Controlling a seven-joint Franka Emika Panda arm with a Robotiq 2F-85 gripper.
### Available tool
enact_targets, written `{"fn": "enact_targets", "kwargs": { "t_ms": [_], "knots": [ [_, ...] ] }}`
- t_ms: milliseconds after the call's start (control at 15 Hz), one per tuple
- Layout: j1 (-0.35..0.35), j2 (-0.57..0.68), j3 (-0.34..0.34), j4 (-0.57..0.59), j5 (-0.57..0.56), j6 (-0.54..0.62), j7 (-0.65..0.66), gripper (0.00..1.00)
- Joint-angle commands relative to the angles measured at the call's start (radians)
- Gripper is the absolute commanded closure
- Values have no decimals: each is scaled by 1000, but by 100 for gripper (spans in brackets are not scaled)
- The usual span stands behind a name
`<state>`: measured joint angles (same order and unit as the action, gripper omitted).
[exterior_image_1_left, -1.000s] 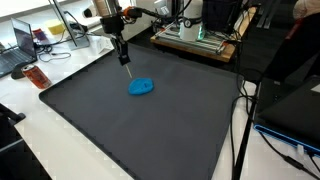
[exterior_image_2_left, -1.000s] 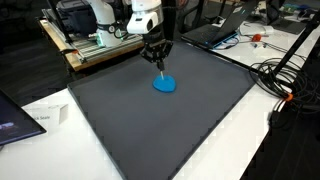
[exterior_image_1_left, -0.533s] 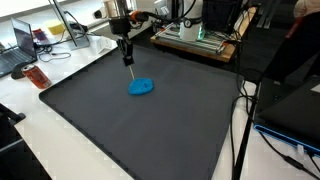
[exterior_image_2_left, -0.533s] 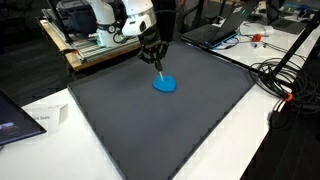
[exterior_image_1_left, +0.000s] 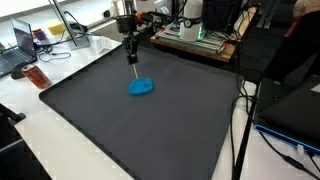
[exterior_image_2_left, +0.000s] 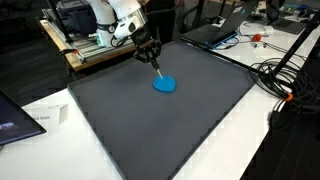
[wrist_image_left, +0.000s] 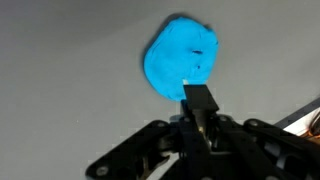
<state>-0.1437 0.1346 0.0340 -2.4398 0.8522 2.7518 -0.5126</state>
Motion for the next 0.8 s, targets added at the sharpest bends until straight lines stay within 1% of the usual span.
{"fn": "enact_targets", "kwargs": {
  "t_ms": [0,200,400,733],
  "knots": [
    [-21,-58,20,-62,171,22,-174,97],
    [-11,-64,14,-86,265,39,-273,97],
    [-2,-73,22,-112,355,81,-368,97],
    [32,-119,56,-164,437,203,-418,97]
  ]
}}
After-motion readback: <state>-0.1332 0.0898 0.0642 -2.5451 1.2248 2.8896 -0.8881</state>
